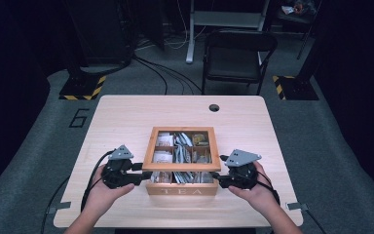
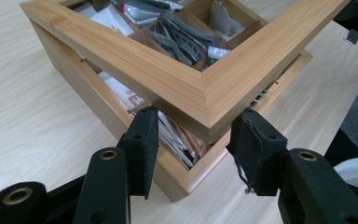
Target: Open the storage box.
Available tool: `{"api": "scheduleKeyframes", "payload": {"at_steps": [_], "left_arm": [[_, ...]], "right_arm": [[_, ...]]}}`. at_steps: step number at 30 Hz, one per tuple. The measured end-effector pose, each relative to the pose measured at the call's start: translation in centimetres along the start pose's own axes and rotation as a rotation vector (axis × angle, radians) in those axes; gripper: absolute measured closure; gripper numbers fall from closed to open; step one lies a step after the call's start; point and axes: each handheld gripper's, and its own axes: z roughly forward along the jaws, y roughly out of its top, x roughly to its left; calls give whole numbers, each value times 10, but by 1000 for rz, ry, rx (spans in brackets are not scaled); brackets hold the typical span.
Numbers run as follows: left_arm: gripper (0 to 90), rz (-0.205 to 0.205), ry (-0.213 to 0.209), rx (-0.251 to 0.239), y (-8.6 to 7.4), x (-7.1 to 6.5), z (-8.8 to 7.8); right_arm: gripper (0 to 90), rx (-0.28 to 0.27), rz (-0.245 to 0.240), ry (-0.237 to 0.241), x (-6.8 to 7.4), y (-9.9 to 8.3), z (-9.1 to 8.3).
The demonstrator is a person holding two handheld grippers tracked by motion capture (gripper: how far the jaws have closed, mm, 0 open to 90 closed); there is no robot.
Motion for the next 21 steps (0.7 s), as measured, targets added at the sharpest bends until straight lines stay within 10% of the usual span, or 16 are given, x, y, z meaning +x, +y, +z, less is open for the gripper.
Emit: {"api": "scheduleKeyframes", "payload": {"at_steps": [21], "left_arm": [[422,91,55,-50,32,6,-13]], "right_arm": [[402,18,13,71,-25,35,-10]]}}
